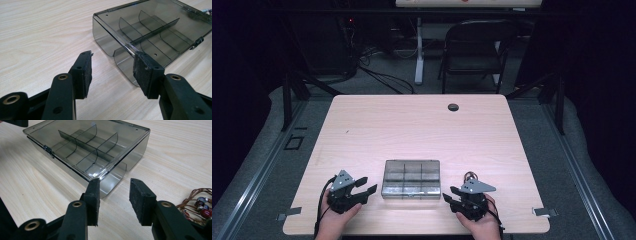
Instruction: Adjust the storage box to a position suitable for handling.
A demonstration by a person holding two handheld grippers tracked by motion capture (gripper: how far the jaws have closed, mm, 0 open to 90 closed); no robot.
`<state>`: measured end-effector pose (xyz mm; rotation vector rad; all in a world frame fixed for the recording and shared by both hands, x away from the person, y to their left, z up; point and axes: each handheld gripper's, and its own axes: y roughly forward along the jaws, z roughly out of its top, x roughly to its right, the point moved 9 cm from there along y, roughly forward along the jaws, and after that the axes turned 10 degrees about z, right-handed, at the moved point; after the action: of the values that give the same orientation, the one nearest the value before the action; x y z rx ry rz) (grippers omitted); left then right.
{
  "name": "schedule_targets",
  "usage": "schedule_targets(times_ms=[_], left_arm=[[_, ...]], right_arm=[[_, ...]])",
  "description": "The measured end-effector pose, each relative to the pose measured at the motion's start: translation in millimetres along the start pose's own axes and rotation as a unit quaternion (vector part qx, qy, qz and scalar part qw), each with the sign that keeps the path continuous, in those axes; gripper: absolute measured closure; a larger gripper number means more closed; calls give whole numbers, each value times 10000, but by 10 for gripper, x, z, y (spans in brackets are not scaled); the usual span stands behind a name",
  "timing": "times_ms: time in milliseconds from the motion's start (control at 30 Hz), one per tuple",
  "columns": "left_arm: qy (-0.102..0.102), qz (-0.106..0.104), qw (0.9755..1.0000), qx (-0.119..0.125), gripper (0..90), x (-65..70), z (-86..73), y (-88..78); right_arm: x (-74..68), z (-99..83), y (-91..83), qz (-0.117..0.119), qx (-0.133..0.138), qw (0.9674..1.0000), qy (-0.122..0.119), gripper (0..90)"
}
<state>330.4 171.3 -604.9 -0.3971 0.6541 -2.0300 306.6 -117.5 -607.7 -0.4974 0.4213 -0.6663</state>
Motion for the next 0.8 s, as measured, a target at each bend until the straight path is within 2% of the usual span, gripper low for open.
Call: schedule_targets(times_ms=[167, 367, 567, 600, 800], left_arm=[[32, 0, 10000, 9, 501, 9, 6, -1], [29, -8, 10000, -1, 505, 8, 7, 1], [42, -1, 10000, -9, 506, 3, 6, -9], [40, -4, 10000, -19, 506, 4, 2, -7], [37, -1, 10000, -2, 506, 9, 2, -5]], right_arm=[[-8, -14, -5, -5, -89, 10000, -39, 639], [-33, -23, 5, -48, -170, 9997, -185, 711], [-98, -16, 3, -31, -234, 9988, -424, 781], [-113, -24, 8, -33, -305, 9982, -523, 792], [-148, -37, 36, 1, -371, 9971, -665, 824]])
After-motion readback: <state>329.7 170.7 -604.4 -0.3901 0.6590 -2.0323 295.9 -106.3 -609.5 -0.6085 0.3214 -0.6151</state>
